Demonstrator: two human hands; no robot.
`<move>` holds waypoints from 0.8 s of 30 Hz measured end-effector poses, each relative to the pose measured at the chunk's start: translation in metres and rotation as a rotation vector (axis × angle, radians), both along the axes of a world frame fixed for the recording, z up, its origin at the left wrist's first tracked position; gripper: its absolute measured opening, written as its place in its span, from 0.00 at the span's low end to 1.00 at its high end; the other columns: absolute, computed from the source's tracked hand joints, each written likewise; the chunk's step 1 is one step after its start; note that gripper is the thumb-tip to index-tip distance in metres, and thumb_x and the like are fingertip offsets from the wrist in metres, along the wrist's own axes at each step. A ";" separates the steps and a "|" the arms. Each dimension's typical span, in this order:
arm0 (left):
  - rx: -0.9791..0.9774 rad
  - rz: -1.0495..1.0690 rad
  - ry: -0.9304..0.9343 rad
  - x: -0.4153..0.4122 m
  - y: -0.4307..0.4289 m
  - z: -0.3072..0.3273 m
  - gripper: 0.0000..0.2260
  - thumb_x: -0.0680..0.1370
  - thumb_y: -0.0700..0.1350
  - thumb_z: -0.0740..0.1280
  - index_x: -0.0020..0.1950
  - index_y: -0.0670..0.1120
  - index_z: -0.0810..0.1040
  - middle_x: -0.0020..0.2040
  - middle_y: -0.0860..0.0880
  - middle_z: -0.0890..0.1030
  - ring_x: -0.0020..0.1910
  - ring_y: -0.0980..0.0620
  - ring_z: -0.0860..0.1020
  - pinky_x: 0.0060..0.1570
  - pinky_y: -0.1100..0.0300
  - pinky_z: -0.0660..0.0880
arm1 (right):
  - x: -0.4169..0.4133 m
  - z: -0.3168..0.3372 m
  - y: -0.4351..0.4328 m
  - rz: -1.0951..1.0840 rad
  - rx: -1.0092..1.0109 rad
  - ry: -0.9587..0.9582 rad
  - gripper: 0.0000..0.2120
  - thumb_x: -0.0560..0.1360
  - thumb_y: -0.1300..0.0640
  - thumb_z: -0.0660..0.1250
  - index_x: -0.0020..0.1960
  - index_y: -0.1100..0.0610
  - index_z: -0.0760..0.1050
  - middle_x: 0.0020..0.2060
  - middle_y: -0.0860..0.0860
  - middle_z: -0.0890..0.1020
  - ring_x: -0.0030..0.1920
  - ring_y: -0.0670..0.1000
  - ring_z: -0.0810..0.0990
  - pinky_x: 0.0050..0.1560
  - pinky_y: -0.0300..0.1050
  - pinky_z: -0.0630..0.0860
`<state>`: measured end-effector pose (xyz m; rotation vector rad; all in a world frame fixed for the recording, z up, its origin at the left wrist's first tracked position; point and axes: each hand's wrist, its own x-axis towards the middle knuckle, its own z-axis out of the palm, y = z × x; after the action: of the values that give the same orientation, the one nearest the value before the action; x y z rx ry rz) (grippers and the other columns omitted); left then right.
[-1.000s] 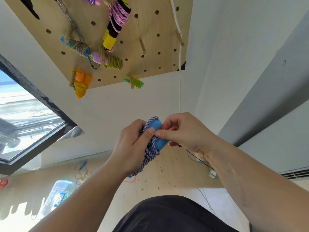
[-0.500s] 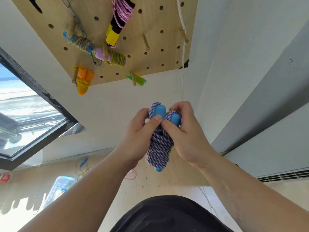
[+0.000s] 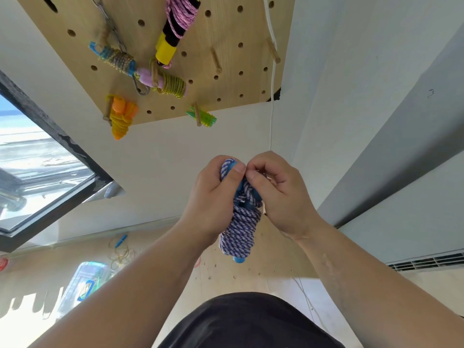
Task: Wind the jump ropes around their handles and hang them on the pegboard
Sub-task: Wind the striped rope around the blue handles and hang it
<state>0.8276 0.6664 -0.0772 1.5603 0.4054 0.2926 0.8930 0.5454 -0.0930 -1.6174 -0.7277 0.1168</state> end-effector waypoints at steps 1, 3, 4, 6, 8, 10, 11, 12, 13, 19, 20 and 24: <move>-0.050 0.014 -0.007 0.001 0.000 0.001 0.07 0.81 0.48 0.66 0.47 0.45 0.79 0.42 0.41 0.80 0.42 0.44 0.80 0.45 0.43 0.77 | 0.002 0.000 0.000 0.016 0.007 -0.019 0.06 0.77 0.61 0.65 0.42 0.54 0.76 0.40 0.47 0.77 0.43 0.48 0.76 0.47 0.38 0.71; -0.151 0.033 -0.014 0.003 0.000 0.004 0.08 0.83 0.42 0.64 0.50 0.38 0.78 0.42 0.38 0.79 0.41 0.43 0.80 0.43 0.48 0.78 | 0.005 0.001 -0.001 0.044 -0.006 -0.059 0.04 0.74 0.60 0.65 0.41 0.58 0.76 0.39 0.48 0.77 0.43 0.49 0.76 0.47 0.38 0.71; -0.183 0.035 -0.017 0.003 0.000 0.006 0.09 0.83 0.41 0.64 0.51 0.35 0.77 0.42 0.37 0.79 0.40 0.43 0.80 0.41 0.50 0.79 | 0.006 0.003 -0.001 0.056 -0.020 -0.073 0.03 0.73 0.61 0.66 0.41 0.58 0.75 0.39 0.48 0.77 0.42 0.49 0.76 0.47 0.38 0.71; -0.232 0.037 -0.037 0.003 -0.001 0.009 0.10 0.83 0.40 0.63 0.52 0.32 0.75 0.41 0.37 0.78 0.39 0.43 0.80 0.38 0.52 0.79 | 0.009 0.008 -0.003 0.087 -0.044 -0.090 0.04 0.72 0.63 0.66 0.40 0.56 0.76 0.38 0.48 0.77 0.41 0.48 0.76 0.46 0.37 0.70; -0.269 0.032 -0.053 0.003 -0.001 0.012 0.12 0.83 0.40 0.63 0.52 0.29 0.74 0.40 0.36 0.78 0.36 0.44 0.80 0.35 0.54 0.78 | 0.011 0.012 -0.005 0.136 -0.056 -0.094 0.04 0.71 0.62 0.67 0.40 0.54 0.76 0.37 0.48 0.77 0.41 0.48 0.75 0.46 0.36 0.70; -0.284 0.023 -0.058 0.004 -0.001 0.016 0.13 0.83 0.40 0.63 0.51 0.28 0.73 0.40 0.36 0.77 0.34 0.45 0.80 0.32 0.56 0.78 | 0.013 0.015 -0.008 0.178 -0.080 -0.110 0.03 0.71 0.60 0.66 0.41 0.53 0.76 0.38 0.48 0.77 0.41 0.49 0.76 0.45 0.37 0.70; -0.285 0.018 -0.056 0.004 -0.001 0.017 0.13 0.83 0.40 0.63 0.51 0.27 0.73 0.40 0.36 0.77 0.33 0.45 0.79 0.31 0.56 0.78 | 0.014 0.015 -0.008 0.190 -0.093 -0.123 0.02 0.71 0.59 0.66 0.41 0.52 0.76 0.38 0.48 0.78 0.41 0.49 0.76 0.45 0.37 0.70; -0.285 0.017 -0.054 0.005 -0.001 0.018 0.13 0.83 0.40 0.63 0.51 0.27 0.73 0.40 0.36 0.77 0.33 0.44 0.79 0.31 0.56 0.78 | 0.015 0.015 -0.009 0.199 -0.101 -0.136 0.03 0.71 0.58 0.66 0.41 0.52 0.77 0.38 0.48 0.78 0.41 0.49 0.76 0.45 0.37 0.70; -0.281 0.018 -0.051 0.005 -0.001 0.018 0.13 0.83 0.40 0.63 0.51 0.27 0.73 0.40 0.37 0.77 0.34 0.44 0.78 0.32 0.56 0.77 | 0.016 0.016 -0.009 0.205 -0.107 -0.145 0.03 0.72 0.59 0.66 0.41 0.52 0.77 0.38 0.48 0.77 0.41 0.49 0.76 0.45 0.37 0.70; -0.285 -0.009 -0.033 0.011 -0.001 0.022 0.10 0.83 0.40 0.64 0.48 0.34 0.77 0.38 0.39 0.75 0.37 0.43 0.77 0.37 0.55 0.77 | 0.016 0.017 -0.016 0.222 -0.157 -0.274 0.06 0.69 0.64 0.69 0.42 0.54 0.78 0.38 0.45 0.78 0.41 0.48 0.76 0.45 0.37 0.70; -0.288 -0.014 -0.036 0.012 -0.001 0.023 0.11 0.83 0.41 0.64 0.49 0.32 0.77 0.39 0.38 0.76 0.38 0.42 0.77 0.38 0.54 0.77 | 0.016 0.018 -0.017 0.227 -0.162 -0.283 0.05 0.69 0.63 0.69 0.43 0.56 0.79 0.39 0.46 0.79 0.41 0.49 0.77 0.45 0.37 0.70; -0.263 -0.038 -0.044 0.017 0.000 0.023 0.15 0.82 0.41 0.65 0.51 0.27 0.73 0.41 0.37 0.75 0.40 0.41 0.75 0.41 0.51 0.76 | 0.017 0.022 -0.024 0.260 -0.210 -0.262 0.07 0.68 0.57 0.67 0.45 0.55 0.80 0.41 0.47 0.79 0.43 0.49 0.78 0.45 0.38 0.72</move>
<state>0.8446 0.6661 -0.0540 1.3004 0.3646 0.2337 0.9103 0.5217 -0.0710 -1.7501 -1.1598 0.1755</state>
